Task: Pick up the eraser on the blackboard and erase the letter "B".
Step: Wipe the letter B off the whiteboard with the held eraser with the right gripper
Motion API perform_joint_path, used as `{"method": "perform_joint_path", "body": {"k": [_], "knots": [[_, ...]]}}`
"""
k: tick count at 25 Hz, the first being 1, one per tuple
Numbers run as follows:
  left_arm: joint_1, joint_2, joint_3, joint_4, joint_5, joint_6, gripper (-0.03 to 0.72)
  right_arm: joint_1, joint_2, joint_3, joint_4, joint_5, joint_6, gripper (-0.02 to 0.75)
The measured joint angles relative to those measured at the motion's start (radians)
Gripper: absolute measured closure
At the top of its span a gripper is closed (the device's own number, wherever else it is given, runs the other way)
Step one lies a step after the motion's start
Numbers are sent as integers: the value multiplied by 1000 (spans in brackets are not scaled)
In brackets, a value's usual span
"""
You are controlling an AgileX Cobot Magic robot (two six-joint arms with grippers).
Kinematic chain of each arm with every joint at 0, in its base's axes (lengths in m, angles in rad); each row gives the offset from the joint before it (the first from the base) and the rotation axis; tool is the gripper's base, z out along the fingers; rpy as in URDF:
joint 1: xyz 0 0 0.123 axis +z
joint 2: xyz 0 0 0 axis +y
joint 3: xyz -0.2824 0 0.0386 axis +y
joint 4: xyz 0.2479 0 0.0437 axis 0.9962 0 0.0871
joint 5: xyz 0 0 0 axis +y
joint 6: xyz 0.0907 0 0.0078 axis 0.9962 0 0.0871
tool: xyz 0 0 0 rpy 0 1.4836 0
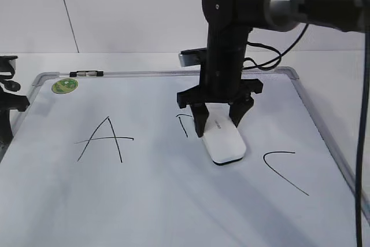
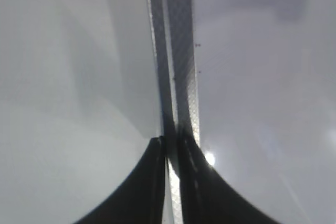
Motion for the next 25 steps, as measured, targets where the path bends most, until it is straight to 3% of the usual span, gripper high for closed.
{"method": "perform_joint_path", "body": {"k": [9, 16, 25], "knots": [[0, 0, -2, 5, 11, 0, 651, 83, 107, -205, -44, 0, -29, 186], [2, 0, -2, 17, 34, -2, 651, 137, 131, -233, -53, -19, -40, 186], [2, 0, -2, 25, 39, -2, 650, 130, 135, -235, -54, -23, -45, 186]]}}
